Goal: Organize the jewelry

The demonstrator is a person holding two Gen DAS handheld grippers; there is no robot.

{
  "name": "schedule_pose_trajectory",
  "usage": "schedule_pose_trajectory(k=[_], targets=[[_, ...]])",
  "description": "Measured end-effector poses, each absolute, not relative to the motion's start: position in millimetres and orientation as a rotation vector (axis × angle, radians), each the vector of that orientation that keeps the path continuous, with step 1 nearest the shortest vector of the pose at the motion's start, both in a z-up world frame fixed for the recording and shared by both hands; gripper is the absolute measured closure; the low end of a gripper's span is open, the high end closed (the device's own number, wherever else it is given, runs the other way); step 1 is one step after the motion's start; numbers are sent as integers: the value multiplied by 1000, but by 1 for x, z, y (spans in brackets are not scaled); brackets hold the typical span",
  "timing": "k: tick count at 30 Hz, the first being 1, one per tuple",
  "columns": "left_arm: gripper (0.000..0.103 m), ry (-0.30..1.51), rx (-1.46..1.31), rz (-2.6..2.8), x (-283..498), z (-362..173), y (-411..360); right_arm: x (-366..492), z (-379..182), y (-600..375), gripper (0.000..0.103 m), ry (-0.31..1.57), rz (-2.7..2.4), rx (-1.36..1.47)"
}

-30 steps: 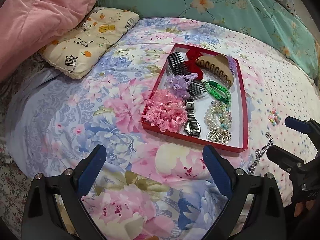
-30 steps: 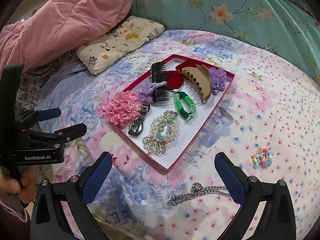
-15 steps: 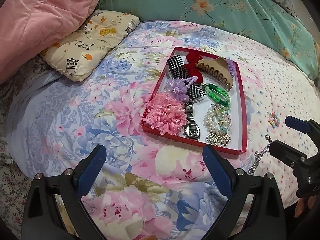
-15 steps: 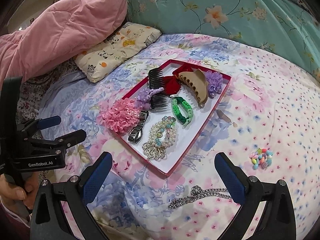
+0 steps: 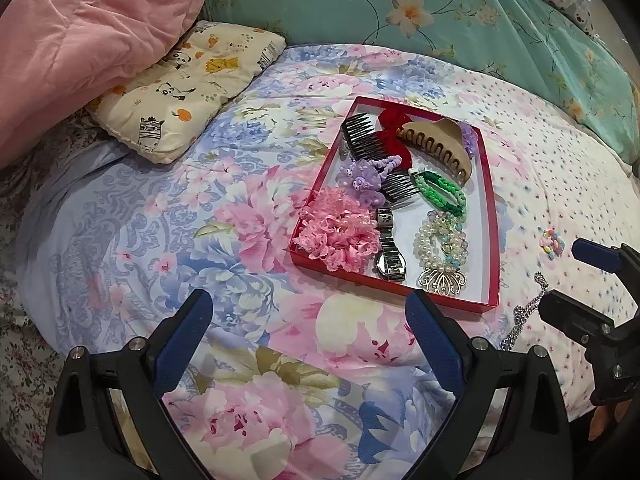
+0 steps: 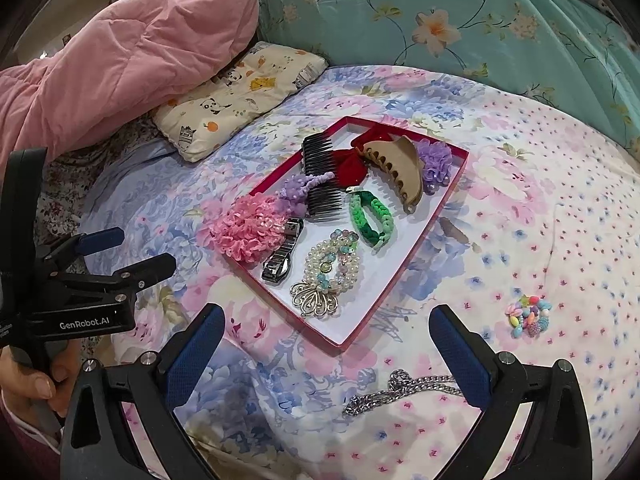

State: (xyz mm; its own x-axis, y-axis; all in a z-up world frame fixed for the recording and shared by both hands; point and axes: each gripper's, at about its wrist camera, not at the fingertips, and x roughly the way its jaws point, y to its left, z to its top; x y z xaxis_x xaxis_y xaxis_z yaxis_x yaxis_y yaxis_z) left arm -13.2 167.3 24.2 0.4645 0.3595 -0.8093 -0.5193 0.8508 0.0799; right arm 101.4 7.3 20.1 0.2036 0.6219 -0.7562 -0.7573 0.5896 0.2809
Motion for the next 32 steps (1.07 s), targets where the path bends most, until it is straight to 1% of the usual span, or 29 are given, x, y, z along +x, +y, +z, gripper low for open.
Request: schedule_pose_trajectory(k=[32], targets=[[5,939,-181,525,-7,22,158,101,21,7,0,968,970,-155]])
